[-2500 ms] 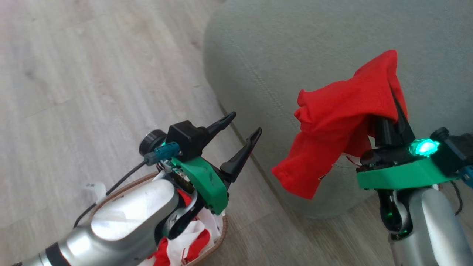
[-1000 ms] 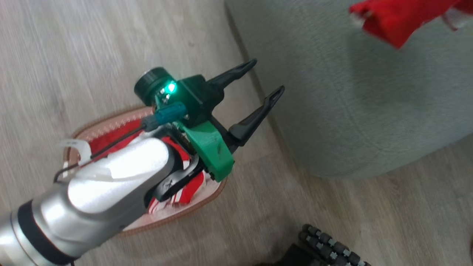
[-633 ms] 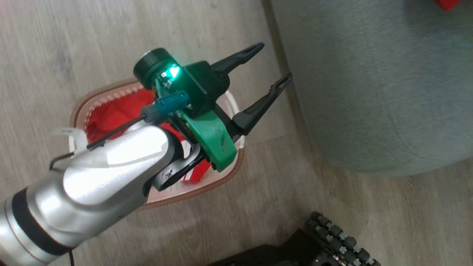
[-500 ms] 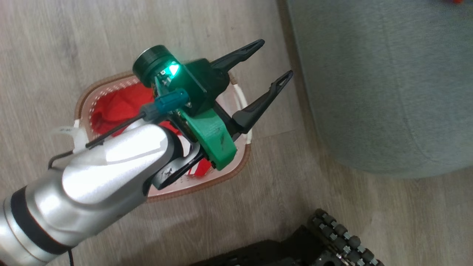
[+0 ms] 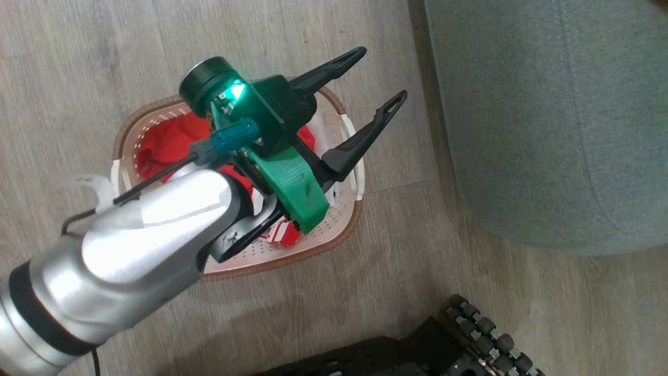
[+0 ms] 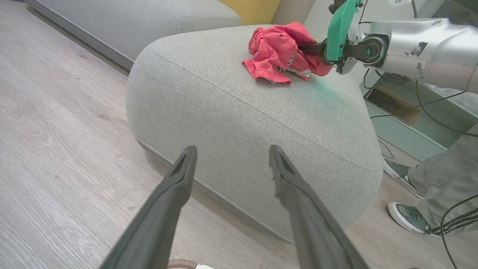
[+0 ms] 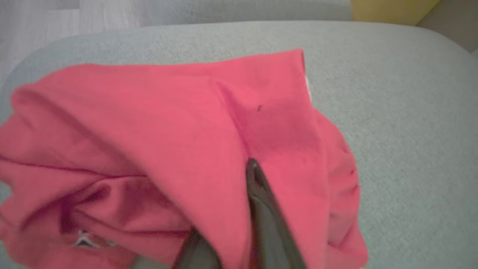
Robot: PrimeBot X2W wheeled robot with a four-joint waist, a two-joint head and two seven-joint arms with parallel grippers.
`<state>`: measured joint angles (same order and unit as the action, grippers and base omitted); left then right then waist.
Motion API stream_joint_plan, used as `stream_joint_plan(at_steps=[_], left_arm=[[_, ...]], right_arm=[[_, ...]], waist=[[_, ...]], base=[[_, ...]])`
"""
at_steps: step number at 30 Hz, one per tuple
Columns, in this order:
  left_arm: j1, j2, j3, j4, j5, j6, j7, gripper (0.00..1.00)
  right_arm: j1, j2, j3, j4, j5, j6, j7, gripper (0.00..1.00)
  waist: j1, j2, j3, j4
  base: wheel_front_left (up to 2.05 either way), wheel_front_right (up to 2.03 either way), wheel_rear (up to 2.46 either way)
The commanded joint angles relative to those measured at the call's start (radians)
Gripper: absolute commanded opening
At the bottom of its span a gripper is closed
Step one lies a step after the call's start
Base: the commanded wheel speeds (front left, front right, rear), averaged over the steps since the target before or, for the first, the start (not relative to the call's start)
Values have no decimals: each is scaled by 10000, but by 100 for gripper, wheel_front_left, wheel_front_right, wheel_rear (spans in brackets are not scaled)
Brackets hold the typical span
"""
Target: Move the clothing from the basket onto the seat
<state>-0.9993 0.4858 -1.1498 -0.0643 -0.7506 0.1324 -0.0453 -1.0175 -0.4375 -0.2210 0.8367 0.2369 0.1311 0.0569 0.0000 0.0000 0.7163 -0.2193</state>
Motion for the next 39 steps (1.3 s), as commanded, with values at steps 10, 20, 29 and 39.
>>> stream_joint_plan(at_steps=[10,20,29,39], left_arm=[[-63,219,399,-107,-111,35,-128,100],[528,270,420,167,-411,156,-494,100],[1228,95,647,557,-833,369,-1192,100],[2154,42,1100,912,-1328,767,-1790,100]], right_arm=[[180,-33,502,-469,474,-4,1026,100],[1220,-285,1252,-1650,1203,-4,1736,100],[2531,-860,1458,-3782,1757,-4,1437,100],[4539,-756,1174,-6520,2069,-4,1022,100]], waist=[[0,0,-541,-275],[0,0,-1900,-515],[0,0,-3465,-148],[0,0,-4920,633]], base=[[0,0,0],[0,0,0],[0,0,0],[0,0,0]])
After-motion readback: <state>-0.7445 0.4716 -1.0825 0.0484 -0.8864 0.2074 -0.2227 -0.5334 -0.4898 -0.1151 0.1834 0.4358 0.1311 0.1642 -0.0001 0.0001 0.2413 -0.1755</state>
